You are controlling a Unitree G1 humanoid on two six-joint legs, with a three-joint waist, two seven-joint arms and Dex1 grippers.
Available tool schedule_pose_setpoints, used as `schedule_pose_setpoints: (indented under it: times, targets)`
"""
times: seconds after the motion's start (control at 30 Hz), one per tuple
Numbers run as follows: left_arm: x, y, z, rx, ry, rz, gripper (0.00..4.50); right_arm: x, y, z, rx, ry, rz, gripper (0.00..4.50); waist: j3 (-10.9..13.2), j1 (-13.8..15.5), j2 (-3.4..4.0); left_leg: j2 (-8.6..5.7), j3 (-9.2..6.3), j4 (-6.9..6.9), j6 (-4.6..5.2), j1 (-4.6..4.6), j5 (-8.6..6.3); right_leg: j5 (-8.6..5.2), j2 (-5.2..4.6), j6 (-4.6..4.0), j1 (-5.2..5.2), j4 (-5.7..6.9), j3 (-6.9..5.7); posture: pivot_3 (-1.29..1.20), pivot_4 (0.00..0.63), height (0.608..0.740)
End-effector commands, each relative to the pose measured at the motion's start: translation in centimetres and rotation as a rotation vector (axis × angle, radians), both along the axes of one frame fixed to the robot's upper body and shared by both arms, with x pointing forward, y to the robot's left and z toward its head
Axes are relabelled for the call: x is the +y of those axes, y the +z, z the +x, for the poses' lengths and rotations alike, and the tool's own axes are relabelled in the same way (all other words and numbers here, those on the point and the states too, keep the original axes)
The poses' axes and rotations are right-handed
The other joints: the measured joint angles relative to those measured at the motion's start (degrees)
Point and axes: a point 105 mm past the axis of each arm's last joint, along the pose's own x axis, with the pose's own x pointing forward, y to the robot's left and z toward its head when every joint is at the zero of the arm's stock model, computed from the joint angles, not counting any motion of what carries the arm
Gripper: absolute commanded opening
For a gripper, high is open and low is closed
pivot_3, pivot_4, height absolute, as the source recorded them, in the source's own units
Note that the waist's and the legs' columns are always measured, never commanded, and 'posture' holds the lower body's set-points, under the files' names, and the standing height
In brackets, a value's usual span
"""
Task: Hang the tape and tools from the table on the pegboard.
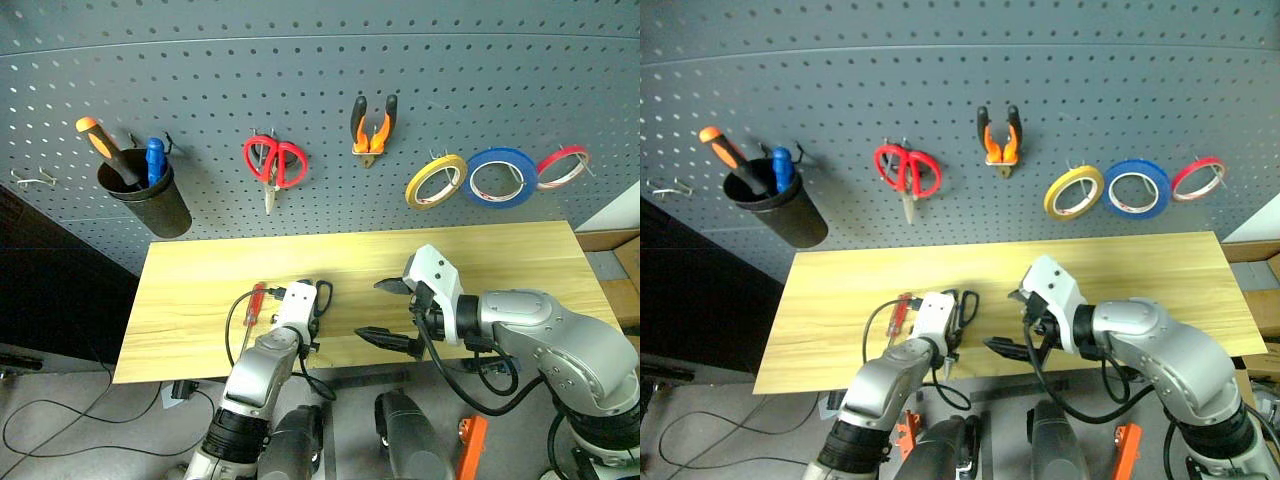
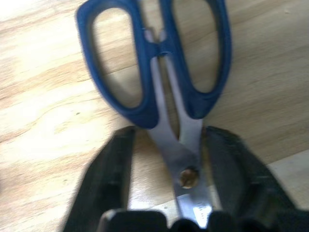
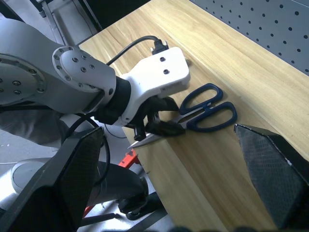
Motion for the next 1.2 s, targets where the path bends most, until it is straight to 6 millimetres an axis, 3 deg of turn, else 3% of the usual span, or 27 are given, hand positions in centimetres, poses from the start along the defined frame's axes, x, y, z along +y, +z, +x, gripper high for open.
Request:
schedule_pose_setpoints:
  times: [0.03, 0.17, 0.33, 0.57, 0.83, 1.2]
  targets:
    - [-0.1, -0.2, -0.6, 0.003, -0.038, -0.059, 0.92, -0.1, 1.0, -0.2, -0.047, 0.008, 0.011, 4.50, 0.0, 0.0, 0.00, 0.00, -0.01, 0.00, 0.00, 0.00, 0.00, 0.00, 0.00, 0.00, 0.00, 0.00, -0.02, -0.26, 0.291, 0.740]
    - [-0.1, 0.9, -0.8, -0.053, -0.104, -0.102, 0.51, -0.7, 1.3, 0.2, -0.050, -0.021, 0.015, 4.50, 0.0, 0.0, 0.00, 0.00, -0.01, 0.00, 0.00, -0.01, 0.00, 0.00, -0.01, 0.00, 0.01, -0.02, -0.02, -0.25, 0.291, 0.740]
    - [0.7, 3.0, -1.1, -0.128, -0.169, -0.176, 0.32, -1.2, 2.8, 0.8, -0.103, -0.051, 0.066, 4.50, 0.0, 0.0, 0.00, 0.04, -0.01, -0.03, 0.00, -0.03, 0.00, 0.01, 0.00, -0.01, -0.03, -0.05, -0.05, -0.25, 0.289, 0.740]
    - [2.0, 9.8, -2.1, -0.381, -0.336, -0.361, 0.29, -1.3, 6.4, 0.9, -0.280, -0.049, 0.180, 4.50, 0.0, 0.0, 0.00, 0.15, 0.02, -0.04, -0.01, -0.05, -0.01, 0.03, 0.01, -0.06, -0.03, -0.12, -0.18, -0.24, 0.287, 0.740]
    - [3.9, 16.2, -2.7, -0.634, -0.426, -0.385, 0.29, -1.1, 8.6, 0.6, -0.309, -0.016, 0.304, 4.50, 0.0, 0.0, 0.00, 0.24, 0.05, -0.05, -0.01, -0.05, -0.01, 0.08, 0.01, -0.14, -0.02, -0.16, -0.34, -0.21, 0.278, 0.740]
    - [3.6, 19.8, -1.9, -0.825, -0.476, -0.321, 0.29, -0.6, 9.4, 0.5, -0.333, 0.033, 0.346, 4.50, 0.0, 0.3, 0.00, 0.26, 0.03, -0.05, -0.01, -0.07, -0.01, 0.10, -0.01, -0.17, -0.02, -0.18, -0.49, -0.20, 0.267, 0.740]
